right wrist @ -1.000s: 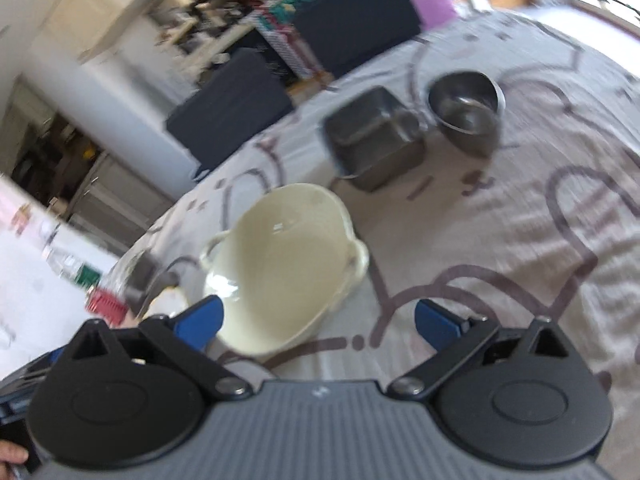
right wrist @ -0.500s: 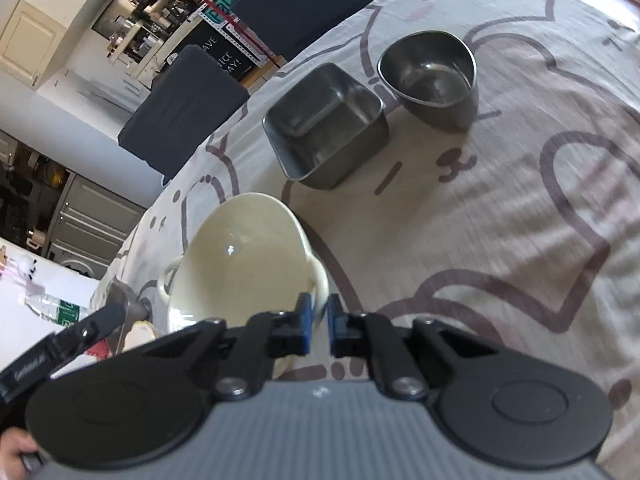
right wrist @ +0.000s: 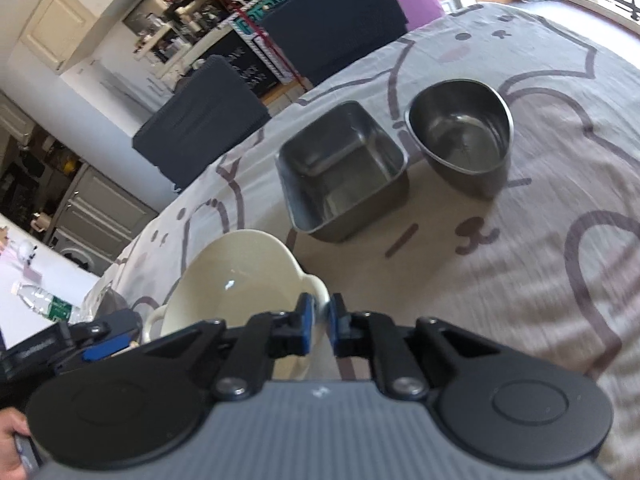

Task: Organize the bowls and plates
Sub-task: 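Close the right tool on the cream bowl rim while the left tool grips it too, then lift the cream two-handled bowl with both tools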

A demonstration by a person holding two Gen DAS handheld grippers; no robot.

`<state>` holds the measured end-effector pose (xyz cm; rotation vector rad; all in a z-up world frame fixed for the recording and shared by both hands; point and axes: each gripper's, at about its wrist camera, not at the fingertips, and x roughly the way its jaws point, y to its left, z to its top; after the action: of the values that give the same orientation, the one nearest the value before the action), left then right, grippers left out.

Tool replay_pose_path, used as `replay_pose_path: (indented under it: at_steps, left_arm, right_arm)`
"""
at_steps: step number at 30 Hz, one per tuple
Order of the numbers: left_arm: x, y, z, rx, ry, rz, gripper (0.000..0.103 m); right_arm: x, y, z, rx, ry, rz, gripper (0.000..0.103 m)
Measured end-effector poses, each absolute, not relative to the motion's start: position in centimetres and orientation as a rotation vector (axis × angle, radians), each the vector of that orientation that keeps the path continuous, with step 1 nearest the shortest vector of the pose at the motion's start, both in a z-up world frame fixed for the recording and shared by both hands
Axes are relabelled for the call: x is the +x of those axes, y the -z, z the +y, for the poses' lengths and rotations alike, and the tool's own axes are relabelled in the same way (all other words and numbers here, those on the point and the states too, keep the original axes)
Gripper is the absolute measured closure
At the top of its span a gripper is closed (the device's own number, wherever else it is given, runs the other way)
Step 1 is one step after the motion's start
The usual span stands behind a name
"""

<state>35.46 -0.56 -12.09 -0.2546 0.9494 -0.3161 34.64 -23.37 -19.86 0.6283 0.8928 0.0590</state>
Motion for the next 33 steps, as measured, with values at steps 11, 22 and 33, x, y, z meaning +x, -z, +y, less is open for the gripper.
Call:
replay_pose_path:
  at_steps: [11, 22, 33]
  left_arm:
    - [36.4, 13.7, -0.7, -0.248, 0.282, 0.996, 0.046]
    - [36.6, 14.5, -1.2, -0.258, 0.327, 1.043, 0.053]
    - [37.3, 15.4, -1.4, -0.252, 0.32, 1.064, 0.076]
  right_arm:
    - [36.2, 21.0, -21.8, 0.607, -0.087, 0.955, 0.068]
    - [36.1, 21.2, -22.1, 0.6, -0.063, 1.009, 0.083]
    - [35.8, 21.7, -24.0, 0.68, -0.089, 1.024, 0.083]
